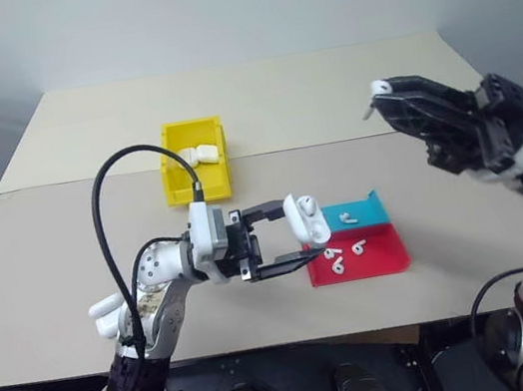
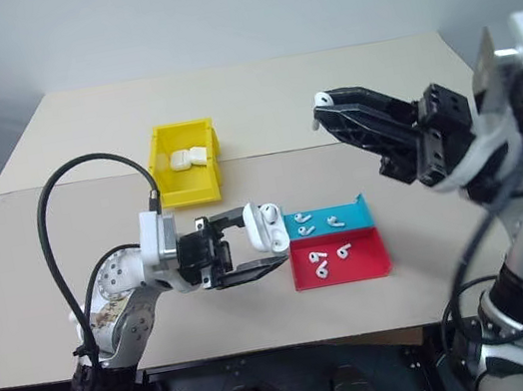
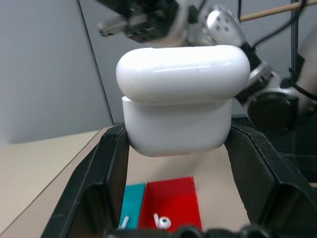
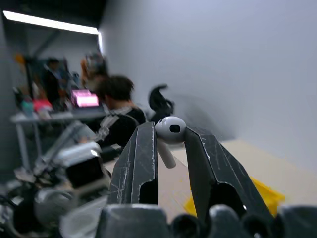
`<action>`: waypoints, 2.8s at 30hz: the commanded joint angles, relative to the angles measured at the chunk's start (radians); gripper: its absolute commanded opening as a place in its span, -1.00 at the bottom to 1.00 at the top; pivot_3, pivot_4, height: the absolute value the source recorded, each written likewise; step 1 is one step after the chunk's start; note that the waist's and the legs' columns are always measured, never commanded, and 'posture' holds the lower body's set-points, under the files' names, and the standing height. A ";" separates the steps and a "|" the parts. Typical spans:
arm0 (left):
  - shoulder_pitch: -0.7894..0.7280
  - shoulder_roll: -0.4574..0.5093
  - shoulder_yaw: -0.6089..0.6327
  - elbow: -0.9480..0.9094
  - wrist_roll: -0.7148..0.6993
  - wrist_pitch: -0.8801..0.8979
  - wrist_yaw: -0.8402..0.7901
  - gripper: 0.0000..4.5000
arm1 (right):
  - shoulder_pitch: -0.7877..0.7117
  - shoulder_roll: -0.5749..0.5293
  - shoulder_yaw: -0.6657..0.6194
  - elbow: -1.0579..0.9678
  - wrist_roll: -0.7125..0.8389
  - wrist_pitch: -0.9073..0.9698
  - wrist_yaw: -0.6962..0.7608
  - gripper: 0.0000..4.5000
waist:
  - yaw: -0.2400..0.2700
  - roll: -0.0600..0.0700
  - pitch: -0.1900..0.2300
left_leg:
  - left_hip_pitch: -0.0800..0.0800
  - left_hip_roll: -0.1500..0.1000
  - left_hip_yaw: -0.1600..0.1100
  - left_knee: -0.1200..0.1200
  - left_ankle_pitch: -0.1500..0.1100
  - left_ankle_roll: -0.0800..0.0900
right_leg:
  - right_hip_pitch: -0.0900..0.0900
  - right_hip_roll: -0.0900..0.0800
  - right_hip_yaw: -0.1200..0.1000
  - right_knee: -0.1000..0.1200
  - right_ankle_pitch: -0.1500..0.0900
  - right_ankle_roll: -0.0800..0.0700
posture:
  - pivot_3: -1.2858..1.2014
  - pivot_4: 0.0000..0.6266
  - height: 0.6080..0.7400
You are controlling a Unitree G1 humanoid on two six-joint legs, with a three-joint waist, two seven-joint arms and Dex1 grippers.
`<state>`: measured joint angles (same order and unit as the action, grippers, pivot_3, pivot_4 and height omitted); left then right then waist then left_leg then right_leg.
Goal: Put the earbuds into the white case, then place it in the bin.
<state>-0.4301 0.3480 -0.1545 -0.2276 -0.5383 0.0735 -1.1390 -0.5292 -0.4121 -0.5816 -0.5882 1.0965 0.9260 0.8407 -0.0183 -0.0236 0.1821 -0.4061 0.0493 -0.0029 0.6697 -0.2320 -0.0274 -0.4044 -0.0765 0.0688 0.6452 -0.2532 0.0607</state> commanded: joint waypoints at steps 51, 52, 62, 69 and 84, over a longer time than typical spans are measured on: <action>-0.021 -0.057 -0.009 0.019 0.025 -0.036 0.001 0.20 | 0.317 -0.288 0.327 -0.100 0.037 -0.248 -0.041 -0.66 | 0.003 0.000 0.000 | 0.000 0.000 0.000 0.000 0.000 0.000 | 0.001 0.000 0.000 -0.003 0.000 0.001 | 0.03 -0.52 1.00; -0.021 -0.057 -0.009 0.020 0.025 -0.037 0.001 0.20 | 0.319 -0.288 0.328 -0.101 0.031 -0.254 -0.037 -0.66 | 0.003 0.000 0.000 | 0.000 0.000 0.000 0.000 0.000 0.000 | 0.001 0.000 0.000 -0.003 0.000 0.001 | 0.03 -0.52 1.00; -0.021 -0.057 -0.008 0.024 0.026 -0.039 0.001 0.20 | 0.318 -0.297 0.363 -0.100 -0.036 -0.268 -0.041 -0.41 | 0.003 0.000 0.000 | 0.000 0.000 0.000 0.000 0.000 0.000 | 0.001 0.000 0.000 -0.003 0.000 0.001 | 0.03 -0.52 1.00; -0.018 -0.054 -0.006 0.031 0.031 -0.046 -0.001 0.20 | 0.335 -0.298 0.348 -0.102 -0.064 -0.310 -0.021 -0.41 | 0.004 0.000 0.000 | 0.000 0.000 0.000 0.000 0.000 0.000 | 0.001 0.000 0.000 -0.003 0.000 0.001 | 0.03 -0.52 1.00; -0.015 -0.054 -0.006 0.043 0.039 -0.056 0.001 0.20 | 0.356 -0.308 0.260 -0.086 -0.120 -0.443 0.017 -0.41 | 0.004 0.000 0.000 | 0.000 0.000 0.000 0.000 0.000 0.000 | 0.001 0.000 0.000 -0.003 0.000 0.001 | 0.03 -0.52 1.00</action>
<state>-0.4349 0.2969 -0.1689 -0.1778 -0.4962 0.0384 -1.1399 -0.1567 -0.7020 -0.2660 -0.6655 0.9649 0.5168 0.8511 -0.0144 -0.0241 0.1821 -0.4062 0.0490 -0.0030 0.6700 -0.2320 -0.0274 -0.4033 -0.0766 0.0687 0.6426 -0.2533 0.0613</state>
